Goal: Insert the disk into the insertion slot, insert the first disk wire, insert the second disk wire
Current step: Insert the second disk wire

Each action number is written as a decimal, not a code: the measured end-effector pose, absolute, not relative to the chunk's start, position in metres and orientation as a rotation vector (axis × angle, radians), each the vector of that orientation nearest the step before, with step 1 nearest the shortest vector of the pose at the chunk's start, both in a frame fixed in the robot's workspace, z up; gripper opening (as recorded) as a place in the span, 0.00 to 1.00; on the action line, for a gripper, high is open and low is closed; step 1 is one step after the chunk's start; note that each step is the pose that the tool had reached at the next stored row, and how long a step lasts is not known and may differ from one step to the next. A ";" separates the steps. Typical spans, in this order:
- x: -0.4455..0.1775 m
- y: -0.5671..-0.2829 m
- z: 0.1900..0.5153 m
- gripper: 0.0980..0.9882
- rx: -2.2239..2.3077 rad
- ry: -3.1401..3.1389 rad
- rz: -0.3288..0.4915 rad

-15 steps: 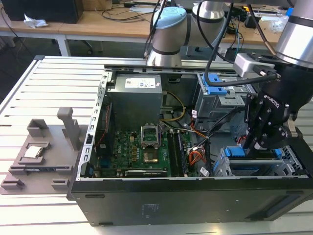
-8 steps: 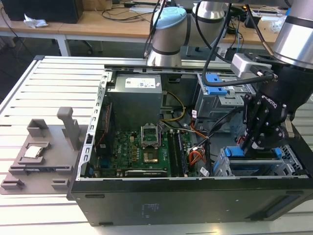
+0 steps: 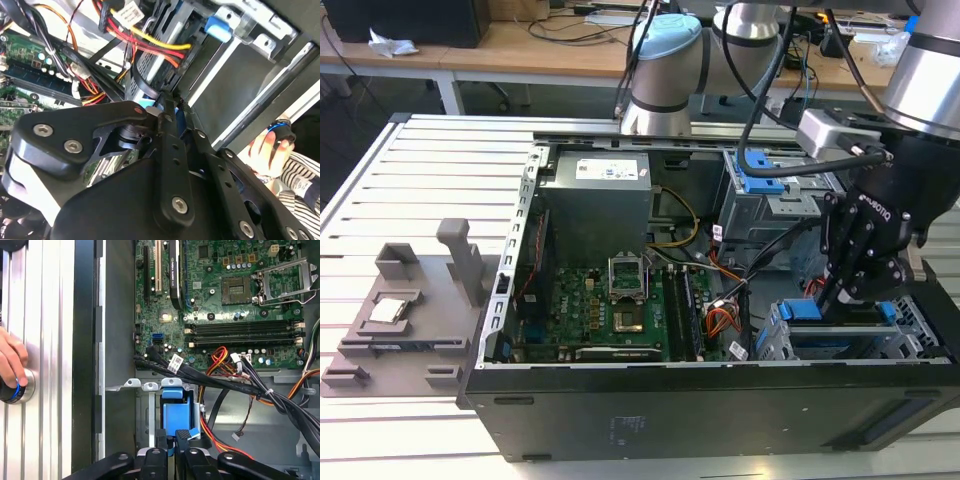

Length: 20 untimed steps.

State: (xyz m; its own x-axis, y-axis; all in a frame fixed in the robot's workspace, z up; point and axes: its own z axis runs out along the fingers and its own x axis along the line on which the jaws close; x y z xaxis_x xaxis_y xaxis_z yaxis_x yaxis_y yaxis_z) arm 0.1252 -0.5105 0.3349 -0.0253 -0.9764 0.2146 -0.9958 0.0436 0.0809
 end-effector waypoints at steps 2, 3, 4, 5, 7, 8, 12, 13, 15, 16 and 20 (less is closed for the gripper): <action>0.130 -0.510 0.335 0.11 2.033 -2.105 0.134; 0.131 -0.510 0.335 0.11 2.033 -2.105 0.133; 0.132 -0.509 0.337 0.11 2.033 -2.105 0.133; 0.133 -0.507 0.337 0.11 2.034 -2.106 0.131; 0.133 -0.504 0.337 0.11 2.037 -2.109 0.126; 0.133 -0.503 0.338 0.11 2.039 -2.111 0.122; 0.133 -0.503 0.338 0.11 2.040 -2.111 0.121; 0.133 -0.503 0.338 0.09 2.040 -2.111 0.121; 0.133 -0.503 0.338 0.06 2.040 -2.111 0.121; 0.133 -0.503 0.338 0.06 2.040 -2.111 0.121; 0.133 -0.503 0.338 0.06 2.040 -2.111 0.121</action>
